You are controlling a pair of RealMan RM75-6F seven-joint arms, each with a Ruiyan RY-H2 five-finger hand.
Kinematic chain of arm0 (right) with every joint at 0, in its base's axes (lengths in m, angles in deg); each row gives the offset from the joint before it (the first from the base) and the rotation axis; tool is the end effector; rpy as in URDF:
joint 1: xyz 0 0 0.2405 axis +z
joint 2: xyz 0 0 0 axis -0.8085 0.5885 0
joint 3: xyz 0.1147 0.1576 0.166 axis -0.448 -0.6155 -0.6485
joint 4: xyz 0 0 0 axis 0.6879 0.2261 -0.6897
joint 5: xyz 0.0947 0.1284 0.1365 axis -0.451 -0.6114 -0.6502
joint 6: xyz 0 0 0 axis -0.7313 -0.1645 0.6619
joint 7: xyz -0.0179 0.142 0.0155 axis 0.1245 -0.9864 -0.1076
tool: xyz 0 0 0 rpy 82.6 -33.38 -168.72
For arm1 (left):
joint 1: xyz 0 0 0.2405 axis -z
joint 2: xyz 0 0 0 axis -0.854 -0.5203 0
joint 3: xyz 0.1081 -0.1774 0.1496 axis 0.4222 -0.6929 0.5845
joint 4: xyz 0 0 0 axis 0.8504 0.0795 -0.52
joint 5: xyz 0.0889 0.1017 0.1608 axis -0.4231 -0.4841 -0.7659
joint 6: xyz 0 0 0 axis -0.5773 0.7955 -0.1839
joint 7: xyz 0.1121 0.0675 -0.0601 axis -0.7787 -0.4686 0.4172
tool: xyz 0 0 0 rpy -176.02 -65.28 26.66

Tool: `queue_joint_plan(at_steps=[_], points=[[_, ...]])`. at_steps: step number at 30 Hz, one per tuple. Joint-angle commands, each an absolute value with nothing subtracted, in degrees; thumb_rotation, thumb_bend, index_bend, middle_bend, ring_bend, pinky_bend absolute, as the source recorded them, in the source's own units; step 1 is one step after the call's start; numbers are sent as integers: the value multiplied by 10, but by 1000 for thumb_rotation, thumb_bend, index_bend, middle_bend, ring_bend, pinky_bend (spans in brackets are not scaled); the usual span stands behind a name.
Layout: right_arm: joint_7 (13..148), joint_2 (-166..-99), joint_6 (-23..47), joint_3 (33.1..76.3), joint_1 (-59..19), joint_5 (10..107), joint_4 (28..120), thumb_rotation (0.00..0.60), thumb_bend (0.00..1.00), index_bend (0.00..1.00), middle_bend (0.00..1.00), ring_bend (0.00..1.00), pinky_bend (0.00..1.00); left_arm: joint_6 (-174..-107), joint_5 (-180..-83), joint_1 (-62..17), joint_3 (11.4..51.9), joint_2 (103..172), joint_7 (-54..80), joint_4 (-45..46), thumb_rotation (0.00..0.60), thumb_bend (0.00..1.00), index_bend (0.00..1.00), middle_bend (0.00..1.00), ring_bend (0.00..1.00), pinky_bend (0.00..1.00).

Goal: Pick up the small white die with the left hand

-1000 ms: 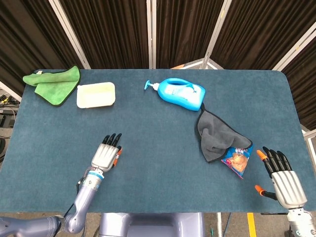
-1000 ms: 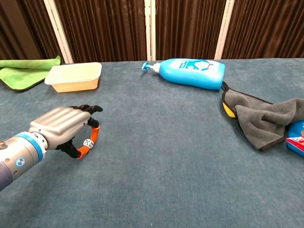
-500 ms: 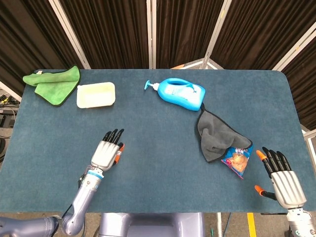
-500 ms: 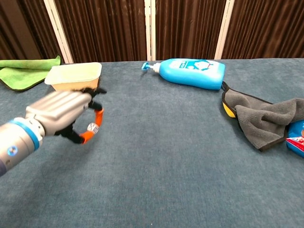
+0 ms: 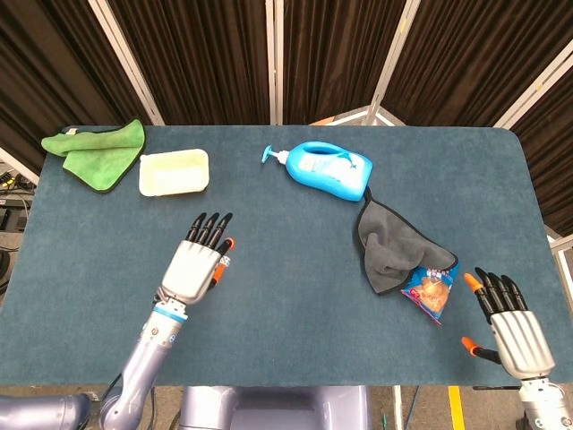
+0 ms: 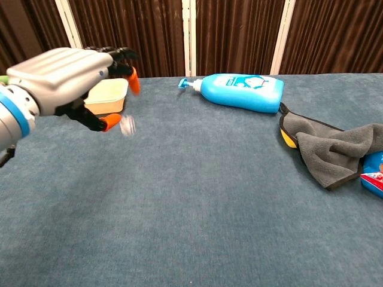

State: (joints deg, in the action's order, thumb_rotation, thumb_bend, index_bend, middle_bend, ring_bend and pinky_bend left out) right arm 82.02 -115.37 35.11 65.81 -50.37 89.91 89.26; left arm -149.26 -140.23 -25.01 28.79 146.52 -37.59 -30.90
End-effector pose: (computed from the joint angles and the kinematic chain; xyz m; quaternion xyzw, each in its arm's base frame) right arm -0.3054 -0.1595 0.1412 0.6431 -0.3648 0.3926 0.5470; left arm -0.0959 0.2751 0.0043 -0.7287 -0.2586 -0.3968 0.4946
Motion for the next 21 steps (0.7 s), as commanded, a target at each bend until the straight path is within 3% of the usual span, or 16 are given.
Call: queue_joint_plan(at_steps=[1,10,21], points=[[822,-1155,350,658,-503,899,892,600,35,103,0,0,0,-1496,-1396,-249,289,1456,-378,-317,600,297,136,0,0,0],[822,-1154,348,657,-503,896,892,600,35,103,0,0,0,-1519,-1413,-262,306,1435,-362,-333,600,296,124,0,0,0],[824,-1156,353,652,-503,893,890,600,35,103,0,0,0,-1651,-1532,-387,415,1358,-236,-293,600,296,73,0,0,0]])
